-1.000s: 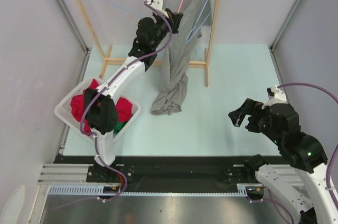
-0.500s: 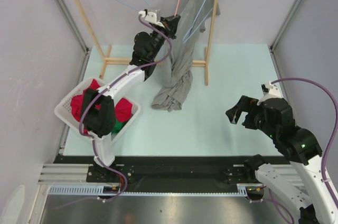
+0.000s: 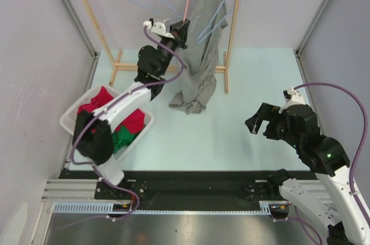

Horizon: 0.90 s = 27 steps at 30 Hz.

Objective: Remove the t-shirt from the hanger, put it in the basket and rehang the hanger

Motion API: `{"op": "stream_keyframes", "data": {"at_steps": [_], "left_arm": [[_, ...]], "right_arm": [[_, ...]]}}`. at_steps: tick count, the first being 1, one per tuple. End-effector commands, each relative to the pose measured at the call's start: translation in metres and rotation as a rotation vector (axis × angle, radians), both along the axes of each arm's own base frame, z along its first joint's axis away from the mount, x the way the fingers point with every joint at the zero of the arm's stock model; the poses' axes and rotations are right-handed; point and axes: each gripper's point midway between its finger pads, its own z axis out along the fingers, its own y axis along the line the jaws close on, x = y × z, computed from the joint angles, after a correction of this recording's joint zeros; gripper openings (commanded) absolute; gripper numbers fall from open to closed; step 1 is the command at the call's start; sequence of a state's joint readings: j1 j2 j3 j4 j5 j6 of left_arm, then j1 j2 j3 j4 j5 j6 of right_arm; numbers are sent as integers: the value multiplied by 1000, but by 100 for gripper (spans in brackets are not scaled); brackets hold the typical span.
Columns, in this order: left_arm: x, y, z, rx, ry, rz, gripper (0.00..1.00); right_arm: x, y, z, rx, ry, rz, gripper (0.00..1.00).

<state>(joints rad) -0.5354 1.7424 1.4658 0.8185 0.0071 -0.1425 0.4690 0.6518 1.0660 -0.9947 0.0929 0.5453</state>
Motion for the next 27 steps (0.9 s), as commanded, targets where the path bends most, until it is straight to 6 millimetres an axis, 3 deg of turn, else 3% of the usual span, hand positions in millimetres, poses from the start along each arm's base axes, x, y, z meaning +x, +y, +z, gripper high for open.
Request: {"op": "stream_keyframes", "data": {"at_steps": [1,4,6,7,8,9,10,11,13,14,18,21,27], "left_arm": [[-83,58,75,-114,-104,93,0],[-108,79,47,-127,15,91,0],[-118,79,19,-72,104,63,0],[-133,87,25,-66,104,57,0],[-136,86,4,-7,193,50,0],[-142,90,-1,6,229,50,1],[-158,102,6,-2,236,55,0],[-163,106,-16,28,329,59,0],[-188,123,-14,30,339,65,0],[-194,127,-32,77,396,70,0],[-228,149,-45,141,452,78,0],[-249,143,-65,219,511,-6,0],[-289,99,-110,336,678,-336,0]], "right_arm": [[5,7,12,25,-47,24,100],[6,6,12,16,-49,24,99],[5,6,12,19,-48,29,100],[5,7,12,22,-46,32,100],[4,8,13,26,-48,41,100],[3,11,13,34,-47,55,100],[2,12,14,36,-48,63,100],[1,13,13,33,-49,76,99],[1,15,13,31,-53,94,100],[-2,20,14,42,-51,125,100],[-1,29,18,61,-67,176,100],[1,39,24,83,-84,221,100],[11,64,43,145,-127,302,100]]}}
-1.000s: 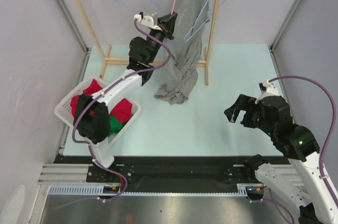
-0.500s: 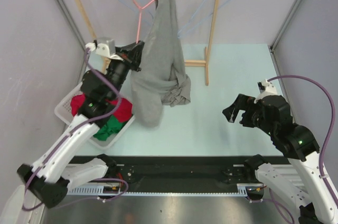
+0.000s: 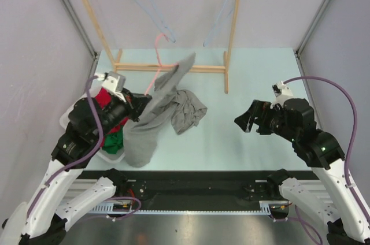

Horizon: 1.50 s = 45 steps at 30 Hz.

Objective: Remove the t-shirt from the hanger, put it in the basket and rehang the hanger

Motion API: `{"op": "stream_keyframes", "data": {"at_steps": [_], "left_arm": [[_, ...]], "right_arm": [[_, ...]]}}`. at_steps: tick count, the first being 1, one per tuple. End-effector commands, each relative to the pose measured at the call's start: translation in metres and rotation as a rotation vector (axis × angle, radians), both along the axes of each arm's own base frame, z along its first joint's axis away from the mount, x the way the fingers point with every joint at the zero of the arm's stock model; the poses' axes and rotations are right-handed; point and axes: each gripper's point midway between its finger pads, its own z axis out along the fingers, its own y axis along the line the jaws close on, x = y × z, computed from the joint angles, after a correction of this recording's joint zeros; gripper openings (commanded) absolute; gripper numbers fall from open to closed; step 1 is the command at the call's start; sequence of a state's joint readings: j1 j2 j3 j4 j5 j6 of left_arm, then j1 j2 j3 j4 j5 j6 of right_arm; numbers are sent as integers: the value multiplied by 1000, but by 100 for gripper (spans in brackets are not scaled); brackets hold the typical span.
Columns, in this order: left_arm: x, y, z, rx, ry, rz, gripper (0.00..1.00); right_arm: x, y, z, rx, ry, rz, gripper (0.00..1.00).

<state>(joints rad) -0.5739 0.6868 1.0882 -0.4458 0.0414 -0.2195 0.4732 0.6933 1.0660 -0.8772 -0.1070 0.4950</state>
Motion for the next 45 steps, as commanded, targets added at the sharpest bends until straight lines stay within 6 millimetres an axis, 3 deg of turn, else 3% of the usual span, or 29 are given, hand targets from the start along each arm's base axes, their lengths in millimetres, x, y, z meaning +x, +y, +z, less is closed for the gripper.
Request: {"op": "stream_keyframes", "data": {"at_steps": [1,8,10,12,13,15,18,24,25,27,29,30,32,33,34,37,45], "left_arm": [[-42,-40,-36,25,195,-313,0],[-76,-73,-65,-28,327,-604,0],[-78,-81,-66,-62,359,-642,0],[-82,-86,-72,-79,383,-676,0],[-85,-89,-69,-94,372,-699,0],[-87,-92,-73,-91,383,-712,0],[-88,-94,-77,-81,395,-712,0],[-92,-93,-64,-110,340,-717,0],[-93,-93,-62,-115,337,-726,0],[-94,-92,-60,-118,326,-728,0],[-90,-91,-61,-111,321,-707,0],[-88,-90,-61,-109,322,-692,1],[-84,-89,-62,-110,315,-658,20],[-83,-87,-61,-112,303,-648,30],[-82,-86,-63,-109,304,-640,47],[-76,-81,-69,-80,300,-585,61],[-72,-76,-99,-37,367,-535,68]], "right_arm": [[10,29,29,71,-88,113,100],[18,79,68,92,-211,164,100],[13,103,77,90,-230,202,100],[20,112,93,96,-276,155,100],[19,126,89,78,-267,170,99],[27,134,99,83,-286,121,99],[33,149,96,69,-292,91,97],[38,164,76,46,-279,34,79],[39,165,76,51,-288,22,68],[37,170,68,41,-285,30,58],[38,169,64,33,-282,11,35],[38,168,63,30,-280,3,19],[42,159,58,13,-274,-46,2],[43,154,58,6,-276,-67,0],[45,145,58,-11,-280,-101,0],[45,122,65,-8,-299,-156,0],[34,51,87,85,-321,-262,0]]}}
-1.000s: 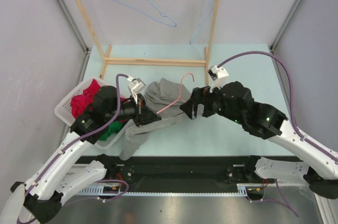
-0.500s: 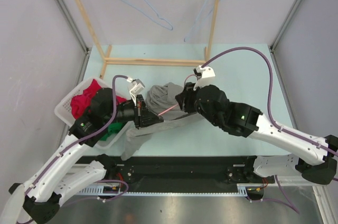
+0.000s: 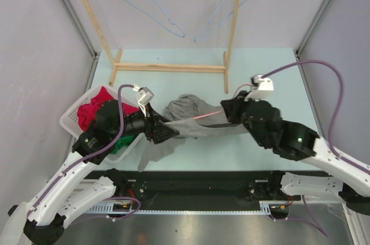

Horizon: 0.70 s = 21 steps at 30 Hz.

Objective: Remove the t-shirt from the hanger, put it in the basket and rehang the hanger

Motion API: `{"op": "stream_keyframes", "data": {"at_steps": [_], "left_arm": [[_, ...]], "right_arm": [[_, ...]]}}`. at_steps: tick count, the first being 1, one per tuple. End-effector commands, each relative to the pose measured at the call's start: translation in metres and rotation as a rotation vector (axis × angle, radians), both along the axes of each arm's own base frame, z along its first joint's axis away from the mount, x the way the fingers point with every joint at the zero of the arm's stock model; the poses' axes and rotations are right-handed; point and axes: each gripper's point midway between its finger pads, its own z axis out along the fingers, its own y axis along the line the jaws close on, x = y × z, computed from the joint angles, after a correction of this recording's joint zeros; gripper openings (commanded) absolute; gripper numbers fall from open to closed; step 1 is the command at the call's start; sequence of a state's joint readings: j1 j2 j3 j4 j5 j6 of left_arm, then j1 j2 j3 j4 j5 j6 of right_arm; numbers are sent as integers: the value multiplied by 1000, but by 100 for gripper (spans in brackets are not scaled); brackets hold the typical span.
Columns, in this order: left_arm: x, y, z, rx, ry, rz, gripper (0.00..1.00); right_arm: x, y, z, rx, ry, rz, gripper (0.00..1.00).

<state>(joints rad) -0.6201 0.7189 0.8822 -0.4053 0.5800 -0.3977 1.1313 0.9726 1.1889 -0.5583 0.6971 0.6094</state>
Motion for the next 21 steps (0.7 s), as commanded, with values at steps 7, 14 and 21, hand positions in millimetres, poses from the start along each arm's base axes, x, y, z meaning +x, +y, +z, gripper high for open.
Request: {"op": "stream_keyframes", "data": {"at_steps": [7,14,21], "left_arm": [[2,-4,-24,18,52,-1,20],[25,17,14,-30,-51,212,0],[44,89,53,-184,-166,642,0]], "right_arm": [[-17,-108,39,223,-61,-207,0],[-30,-172,27,257,-56,-393,0],[-45,-221,-5,298,-33,-547,0]]}}
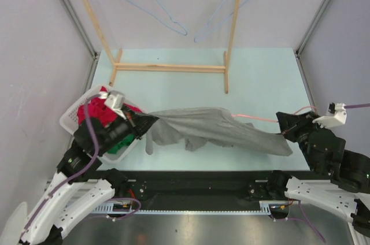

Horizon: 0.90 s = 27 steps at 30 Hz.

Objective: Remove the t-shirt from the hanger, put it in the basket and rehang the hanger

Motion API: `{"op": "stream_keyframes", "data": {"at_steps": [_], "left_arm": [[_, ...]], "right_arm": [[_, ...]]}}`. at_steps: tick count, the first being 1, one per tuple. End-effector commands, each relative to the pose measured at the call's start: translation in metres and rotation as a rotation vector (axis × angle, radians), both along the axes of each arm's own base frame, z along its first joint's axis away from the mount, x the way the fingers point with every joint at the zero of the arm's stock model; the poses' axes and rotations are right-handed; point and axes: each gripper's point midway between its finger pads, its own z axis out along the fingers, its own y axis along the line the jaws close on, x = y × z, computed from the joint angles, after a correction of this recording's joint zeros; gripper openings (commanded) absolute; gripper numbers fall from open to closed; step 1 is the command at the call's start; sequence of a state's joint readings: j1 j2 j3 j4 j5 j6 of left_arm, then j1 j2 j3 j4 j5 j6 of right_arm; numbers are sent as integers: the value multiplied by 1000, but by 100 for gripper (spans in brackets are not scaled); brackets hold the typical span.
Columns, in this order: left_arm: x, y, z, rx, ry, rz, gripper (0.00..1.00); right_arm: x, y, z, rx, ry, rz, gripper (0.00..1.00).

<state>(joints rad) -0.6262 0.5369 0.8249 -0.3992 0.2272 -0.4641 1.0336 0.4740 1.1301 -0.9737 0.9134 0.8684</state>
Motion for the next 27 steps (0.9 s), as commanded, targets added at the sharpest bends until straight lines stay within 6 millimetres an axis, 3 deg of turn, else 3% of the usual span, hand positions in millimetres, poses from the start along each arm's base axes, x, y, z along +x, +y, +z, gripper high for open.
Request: {"op": "stream_keyframes", "data": {"at_steps": [1,8,12,13,14,18,19,23,24,27], "left_arm": [[15,52,41,-130,-104,309,0],[14,55,35,-118,-99,315,0],[16,40,25,-113,-66,263,0],[18,35,25,-112,-60,243,0],[24,29,20,-98,-41,238,0],[30,-2,19,-114,-23,118,0],[33,-9,17,-115,-8,97,1],[50,-38,8,-80,34,19,0],[59,-48,-7,-47,77,6,0],[69,-57,-19,3,100,-11,0]], "right_arm": [[-4,-46,-14,70,-12,-201,0],[-10,-66,-21,171,-32,-268,0],[-7,-56,-13,197,-48,-231,0],[-4,-45,-13,188,-46,-197,0],[-1,-31,1,243,-78,-155,0],[9,20,25,277,-138,-3,0],[12,39,38,318,-164,46,0],[16,80,77,343,-212,159,0],[16,87,87,351,-228,184,0],[17,116,119,366,-282,277,0]]}}
